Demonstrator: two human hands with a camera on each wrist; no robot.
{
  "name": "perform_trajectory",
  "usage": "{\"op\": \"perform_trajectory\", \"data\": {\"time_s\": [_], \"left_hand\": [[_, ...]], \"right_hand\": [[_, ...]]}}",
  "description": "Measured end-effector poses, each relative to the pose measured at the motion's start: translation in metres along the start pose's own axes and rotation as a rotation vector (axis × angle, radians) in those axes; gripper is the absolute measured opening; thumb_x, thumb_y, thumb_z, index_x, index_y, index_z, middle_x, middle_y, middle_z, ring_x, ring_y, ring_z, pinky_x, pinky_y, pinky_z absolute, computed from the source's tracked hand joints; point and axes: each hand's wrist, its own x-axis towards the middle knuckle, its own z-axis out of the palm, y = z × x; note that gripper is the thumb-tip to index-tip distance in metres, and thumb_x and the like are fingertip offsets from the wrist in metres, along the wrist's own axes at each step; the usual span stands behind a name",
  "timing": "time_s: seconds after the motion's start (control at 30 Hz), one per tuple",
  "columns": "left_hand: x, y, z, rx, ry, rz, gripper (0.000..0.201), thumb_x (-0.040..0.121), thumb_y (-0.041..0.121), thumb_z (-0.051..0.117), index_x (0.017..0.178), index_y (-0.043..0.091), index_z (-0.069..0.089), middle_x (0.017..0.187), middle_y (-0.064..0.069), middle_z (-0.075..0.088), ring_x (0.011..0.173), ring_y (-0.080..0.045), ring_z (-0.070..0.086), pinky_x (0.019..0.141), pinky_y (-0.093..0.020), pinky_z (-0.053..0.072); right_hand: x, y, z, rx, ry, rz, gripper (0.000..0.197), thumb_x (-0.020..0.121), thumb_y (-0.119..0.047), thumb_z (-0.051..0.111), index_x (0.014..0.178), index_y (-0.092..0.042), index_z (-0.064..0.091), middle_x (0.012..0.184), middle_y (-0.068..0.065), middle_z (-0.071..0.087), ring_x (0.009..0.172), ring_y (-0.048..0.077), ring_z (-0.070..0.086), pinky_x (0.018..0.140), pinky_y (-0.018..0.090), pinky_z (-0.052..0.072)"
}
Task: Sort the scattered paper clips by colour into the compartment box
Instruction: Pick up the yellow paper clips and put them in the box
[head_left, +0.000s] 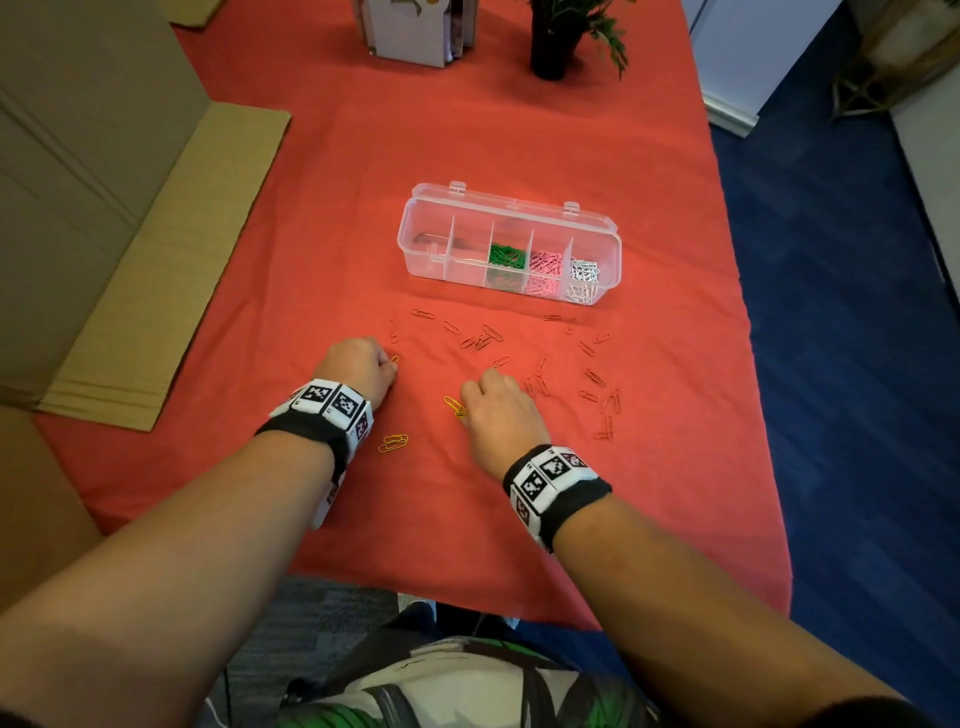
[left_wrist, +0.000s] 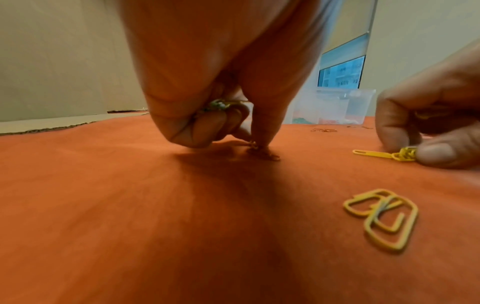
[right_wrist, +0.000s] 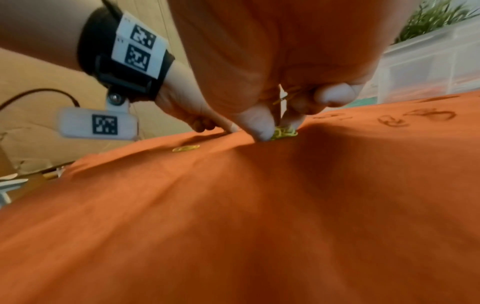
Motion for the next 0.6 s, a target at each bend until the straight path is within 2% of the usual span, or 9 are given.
{"op": "perform_trajectory", "data": {"time_s": [0.07,0.13,0.23,0.3,0.37,0.43,0.47,0.53,0.6], "left_hand": [[0.001,0.001,0.001,-0.024,-0.019,-0.003,0.019,0.086,0.023,0.055,0.081,0.009,0.067,0.090,-0.014,0.069,0.087,-0.033,0.062,0.075,-0.035,0.049],[-0.001,0.004,-0.001,-0.163,-0.064,-0.065,0.015,0.086,0.021,0.053,0.079,0.011,0.062,0.075,-0.009,0.062,0.074,-0.028,0.056,0.070,-0.032,0.043],[-0.008,0.008,-0.008,-0.800,-0.240,-0.282,0.021,0.083,0.015,0.044,0.062,0.016,0.047,0.057,-0.004,0.044,0.048,-0.019,0.042,0.049,-0.025,0.032],[-0.018,0.008,-0.013,-1.222,-0.421,-0.400,0.013,0.072,0.013,0.038,0.060,0.017,0.042,0.052,-0.001,0.043,0.040,-0.013,0.039,0.042,-0.017,0.027],[-0.029,0.008,-0.019,-1.446,-0.564,-0.404,0.009,0.058,0.017,0.038,0.062,0.014,0.046,0.054,-0.003,0.050,0.042,-0.014,0.043,0.044,-0.015,0.034],[-0.034,0.004,-0.021,-1.500,-0.600,-0.379,0.021,0.055,0.017,0.037,0.066,0.011,0.054,0.058,-0.007,0.058,0.046,-0.017,0.051,0.046,-0.018,0.043],[-0.036,0.002,-0.020,-1.481,-0.606,-0.384,0.025,0.054,0.016,0.036,0.068,0.010,0.056,0.059,-0.007,0.060,0.047,-0.017,0.053,0.047,-0.018,0.046],[-0.038,0.003,-0.018,-1.357,-0.617,-0.403,0.022,0.058,0.013,0.036,0.068,0.011,0.055,0.056,-0.004,0.056,0.044,-0.013,0.051,0.046,-0.017,0.044],[-0.037,0.003,-0.011,-1.077,-0.539,-0.394,0.016,0.075,0.014,0.040,0.063,0.015,0.050,0.054,-0.001,0.044,0.038,-0.010,0.041,0.040,-0.014,0.033]], "right_hand": [[0.000,0.000,0.002,0.015,-0.023,0.019,0.017,0.086,-0.009,0.051,0.103,-0.010,0.049,0.106,0.011,0.049,0.099,0.032,0.049,0.079,0.042,0.044],[0.003,0.003,0.002,0.074,-0.054,0.043,0.017,0.087,-0.010,0.051,0.104,-0.009,0.049,0.108,0.011,0.049,0.102,0.031,0.048,0.085,0.042,0.043],[0.011,0.014,-0.003,0.316,-0.132,0.142,0.015,0.089,-0.015,0.052,0.102,-0.009,0.054,0.109,0.012,0.052,0.104,0.030,0.049,0.090,0.037,0.041],[0.014,0.023,-0.010,0.548,-0.159,0.246,0.005,0.088,-0.016,0.054,0.093,-0.014,0.057,0.100,0.007,0.056,0.094,0.023,0.053,0.082,0.028,0.040],[0.016,0.029,-0.017,0.804,-0.184,0.344,0.010,0.089,-0.014,0.055,0.082,-0.020,0.053,0.083,-0.002,0.055,0.075,0.012,0.050,0.067,0.021,0.038],[0.015,0.031,-0.023,1.121,-0.193,0.429,0.020,0.090,-0.008,0.051,0.077,-0.022,0.051,0.071,-0.004,0.051,0.060,0.008,0.042,0.047,0.015,0.033],[0.015,0.032,-0.026,1.274,-0.206,0.463,0.021,0.092,-0.007,0.047,0.080,-0.023,0.052,0.069,-0.004,0.050,0.056,0.007,0.038,0.042,0.015,0.029],[0.014,0.033,-0.031,1.560,-0.260,0.523,0.021,0.094,-0.009,0.040,0.084,-0.020,0.054,0.068,-0.003,0.049,0.054,0.008,0.038,0.043,0.017,0.028],[0.014,0.031,-0.036,1.732,-0.305,0.576,0.020,0.093,-0.013,0.038,0.081,-0.017,0.054,0.067,-0.001,0.048,0.055,0.010,0.042,0.044,0.019,0.033]]}}
